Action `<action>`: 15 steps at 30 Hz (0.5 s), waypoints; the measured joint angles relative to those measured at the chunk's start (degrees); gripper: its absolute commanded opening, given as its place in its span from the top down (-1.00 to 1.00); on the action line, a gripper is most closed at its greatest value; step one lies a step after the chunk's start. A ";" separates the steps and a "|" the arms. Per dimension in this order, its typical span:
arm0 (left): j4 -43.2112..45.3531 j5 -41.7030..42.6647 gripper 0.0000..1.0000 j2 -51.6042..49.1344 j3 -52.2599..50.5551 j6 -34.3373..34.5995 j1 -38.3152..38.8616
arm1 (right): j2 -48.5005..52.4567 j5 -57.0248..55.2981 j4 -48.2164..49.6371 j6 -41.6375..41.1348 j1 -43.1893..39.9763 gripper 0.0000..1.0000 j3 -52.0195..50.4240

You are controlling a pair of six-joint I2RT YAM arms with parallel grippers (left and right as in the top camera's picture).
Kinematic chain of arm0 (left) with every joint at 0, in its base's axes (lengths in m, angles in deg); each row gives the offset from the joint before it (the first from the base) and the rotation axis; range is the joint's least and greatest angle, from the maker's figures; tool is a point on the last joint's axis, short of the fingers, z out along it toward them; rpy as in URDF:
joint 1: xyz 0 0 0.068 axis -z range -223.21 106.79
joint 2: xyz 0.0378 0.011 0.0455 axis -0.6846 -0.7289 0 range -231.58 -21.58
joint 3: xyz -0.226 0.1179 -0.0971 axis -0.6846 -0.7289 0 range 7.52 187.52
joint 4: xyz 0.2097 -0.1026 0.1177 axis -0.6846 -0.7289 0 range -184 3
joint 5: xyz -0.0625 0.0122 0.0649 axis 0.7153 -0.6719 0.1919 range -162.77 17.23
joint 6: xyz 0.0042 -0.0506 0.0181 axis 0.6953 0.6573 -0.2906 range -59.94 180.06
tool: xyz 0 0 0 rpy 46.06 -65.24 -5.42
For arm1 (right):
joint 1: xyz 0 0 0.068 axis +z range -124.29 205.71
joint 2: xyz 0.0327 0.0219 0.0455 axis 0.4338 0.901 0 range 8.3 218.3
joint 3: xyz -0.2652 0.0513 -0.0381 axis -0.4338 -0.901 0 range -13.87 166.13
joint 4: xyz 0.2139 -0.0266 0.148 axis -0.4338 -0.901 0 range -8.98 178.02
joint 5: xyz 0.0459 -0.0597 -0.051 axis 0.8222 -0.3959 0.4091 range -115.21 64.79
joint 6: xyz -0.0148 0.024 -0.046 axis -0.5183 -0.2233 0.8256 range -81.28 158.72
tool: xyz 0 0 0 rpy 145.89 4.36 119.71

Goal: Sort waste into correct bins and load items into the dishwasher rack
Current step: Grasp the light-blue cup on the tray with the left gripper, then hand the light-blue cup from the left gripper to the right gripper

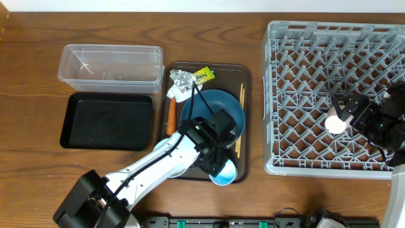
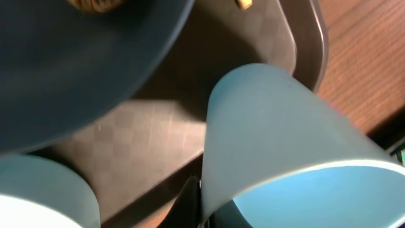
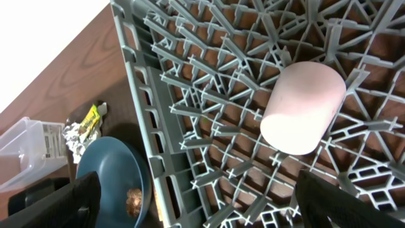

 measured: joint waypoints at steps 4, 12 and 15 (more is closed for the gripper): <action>-5.49 0.17 0.87 0.09 4.94 -0.15 -0.02 | 0.00 1.40 -0.13 1.31 0.00 -0.74 0.00; -7.74 3.91 0.88 7.08 17.38 -0.20 -6.71 | 0.00 17.25 -0.17 9.77 2.05 -0.64 0.00; -3.63 11.80 0.88 10.69 18.80 -0.24 -14.64 | 0.00 23.39 -0.02 12.68 5.22 -0.78 0.00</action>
